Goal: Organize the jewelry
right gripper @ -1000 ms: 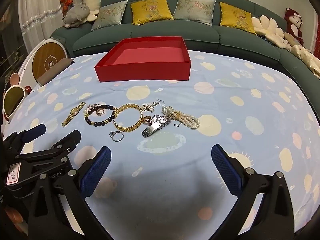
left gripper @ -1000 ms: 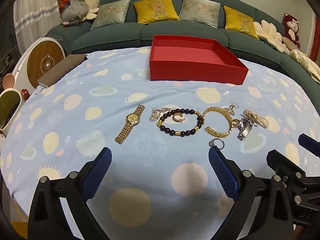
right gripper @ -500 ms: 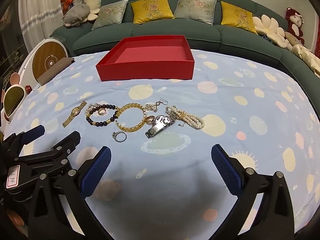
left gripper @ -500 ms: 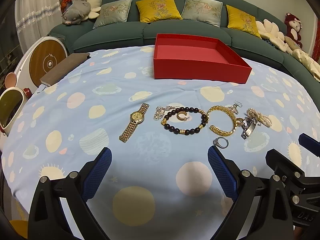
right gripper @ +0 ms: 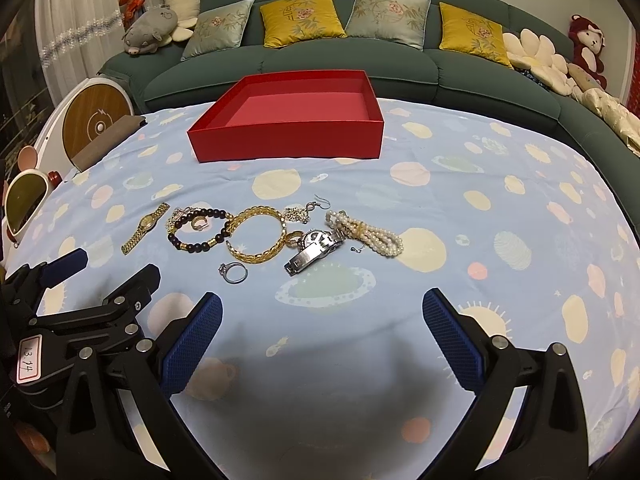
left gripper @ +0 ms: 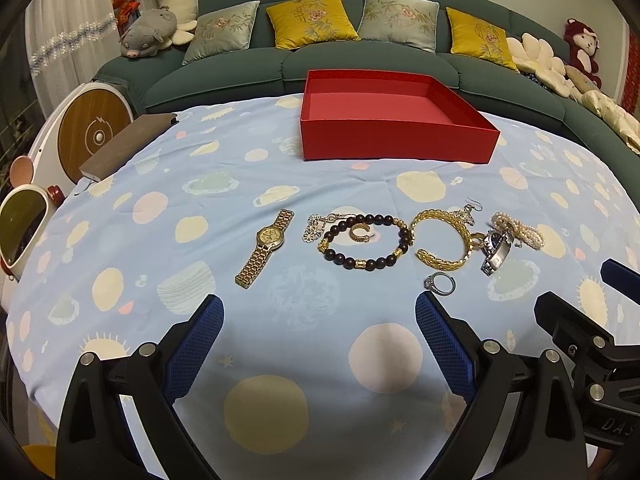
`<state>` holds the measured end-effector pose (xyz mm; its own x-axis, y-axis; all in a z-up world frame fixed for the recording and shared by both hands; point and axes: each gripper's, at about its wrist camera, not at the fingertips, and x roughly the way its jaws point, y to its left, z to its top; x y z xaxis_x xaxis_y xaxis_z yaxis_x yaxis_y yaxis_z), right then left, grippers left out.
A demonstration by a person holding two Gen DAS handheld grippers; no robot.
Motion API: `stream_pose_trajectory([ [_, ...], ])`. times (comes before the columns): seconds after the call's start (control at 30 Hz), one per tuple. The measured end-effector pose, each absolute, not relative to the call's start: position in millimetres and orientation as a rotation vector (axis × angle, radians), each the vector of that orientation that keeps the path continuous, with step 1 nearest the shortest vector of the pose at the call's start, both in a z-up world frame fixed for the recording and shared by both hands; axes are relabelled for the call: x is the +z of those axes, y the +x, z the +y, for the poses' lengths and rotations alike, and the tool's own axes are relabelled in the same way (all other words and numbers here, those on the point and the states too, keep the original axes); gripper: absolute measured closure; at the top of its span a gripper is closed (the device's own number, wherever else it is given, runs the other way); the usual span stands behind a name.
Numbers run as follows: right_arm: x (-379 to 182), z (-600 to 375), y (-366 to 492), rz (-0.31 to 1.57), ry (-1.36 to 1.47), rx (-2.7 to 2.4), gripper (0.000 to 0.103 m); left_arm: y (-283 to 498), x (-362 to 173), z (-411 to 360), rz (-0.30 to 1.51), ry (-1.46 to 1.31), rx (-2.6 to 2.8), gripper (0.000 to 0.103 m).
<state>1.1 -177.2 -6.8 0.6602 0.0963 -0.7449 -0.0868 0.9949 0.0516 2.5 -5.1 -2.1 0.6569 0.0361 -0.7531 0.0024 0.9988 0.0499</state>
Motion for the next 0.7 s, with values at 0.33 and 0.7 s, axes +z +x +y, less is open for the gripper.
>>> stream_pose_trajectory([
  [0.33, -7.3, -176.6, 0.9, 0.844, 0.009, 0.106, 0.005, 1.2, -1.9, -4.1, 0.84, 0.043, 0.019, 0.014],
  [0.7, -8.5, -175.8, -0.1, 0.843, 0.002, 0.108, 0.005, 2.6, -4.6, -5.2, 0.847, 0.045, 0.017, 0.014],
])
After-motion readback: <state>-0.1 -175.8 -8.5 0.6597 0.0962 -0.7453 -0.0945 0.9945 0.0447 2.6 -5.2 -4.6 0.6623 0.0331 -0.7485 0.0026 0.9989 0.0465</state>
